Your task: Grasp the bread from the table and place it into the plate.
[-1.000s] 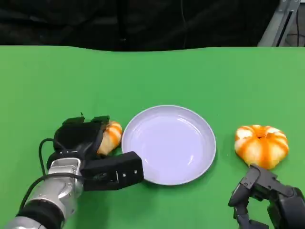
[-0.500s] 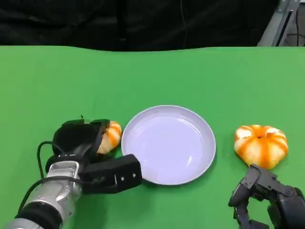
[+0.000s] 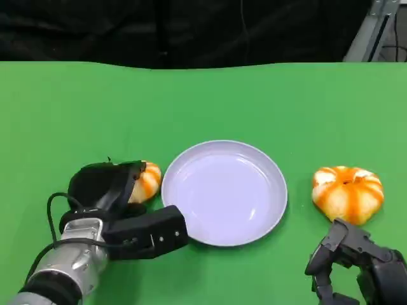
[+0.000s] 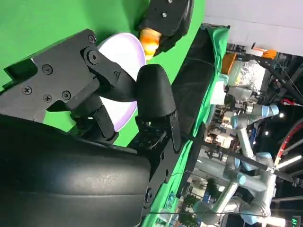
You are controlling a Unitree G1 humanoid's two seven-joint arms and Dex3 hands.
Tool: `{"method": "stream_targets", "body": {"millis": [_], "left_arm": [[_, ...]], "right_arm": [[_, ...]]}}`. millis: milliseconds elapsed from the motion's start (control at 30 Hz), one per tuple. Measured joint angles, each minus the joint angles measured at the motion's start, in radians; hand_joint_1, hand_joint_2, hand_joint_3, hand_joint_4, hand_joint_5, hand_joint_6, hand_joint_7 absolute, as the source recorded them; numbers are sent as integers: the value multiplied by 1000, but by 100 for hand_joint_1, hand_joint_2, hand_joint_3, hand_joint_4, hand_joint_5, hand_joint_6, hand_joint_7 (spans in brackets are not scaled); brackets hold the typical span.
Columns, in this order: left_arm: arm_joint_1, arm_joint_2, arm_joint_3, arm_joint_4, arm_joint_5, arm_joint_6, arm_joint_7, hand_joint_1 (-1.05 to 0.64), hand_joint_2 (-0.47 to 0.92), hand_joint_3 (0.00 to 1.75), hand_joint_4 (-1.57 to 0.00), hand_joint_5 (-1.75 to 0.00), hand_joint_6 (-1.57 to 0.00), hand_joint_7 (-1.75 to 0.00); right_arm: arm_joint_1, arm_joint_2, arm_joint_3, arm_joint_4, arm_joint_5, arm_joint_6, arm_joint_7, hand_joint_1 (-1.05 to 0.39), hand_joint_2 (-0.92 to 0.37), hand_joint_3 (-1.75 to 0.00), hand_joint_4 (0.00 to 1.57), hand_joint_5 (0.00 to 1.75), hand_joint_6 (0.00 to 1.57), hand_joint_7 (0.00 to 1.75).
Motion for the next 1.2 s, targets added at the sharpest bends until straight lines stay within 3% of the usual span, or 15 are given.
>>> {"method": "stream_targets", "body": {"millis": [100, 567, 600, 633, 700, 833, 1200], "left_arm": [[7, 1, 30, 1, -28, -34, 67, -15, 92, 4, -77, -91, -109, -12], [7, 2, 32, 20, -38, -56, 102, -15, 92, 3, -77, -93, -110, -11], [7, 2, 32, 20, -38, -56, 102, -11, 92, 5, -75, -141, -97, -85], [7, 2, 33, 20, -39, -61, 108, -9, 92, 7, -74, -157, -80, -129], [7, 5, 41, 15, -40, -89, 145, -6, 91, 7, -73, -171, -67, -165], [-1, 12, 50, 8, -42, -110, 186, -6, 91, 7, -73, -174, -64, -174], [-3, 14, 51, 9, -42, -111, 192, -6, 91, 7, -73, -175, -64, -175]], "right_arm": [[0, -1, -1, -1, 10, 0, 4, -15, -53, -116, 81, 175, 73, 158], [0, -1, -1, -4, 12, 4, 8, -15, -53, -116, 81, 175, 73, 158], [1, -1, -1, -4, 12, 4, 8, -14, -53, -116, 81, 175, 73, 158], [1, -1, -1, -4, 13, 4, 8, -14, -53, -116, 81, 175, 73, 158], [0, -1, -1, -4, 15, 3, 9, -14, -53, -117, 81, 175, 73, 158], [0, -1, -1, -4, 15, 3, 9, -14, -53, -117, 81, 175, 73, 158], [0, -1, -1, -4, 15, 3, 9, -14, -52, -117, 81, 175, 73, 159]]}}
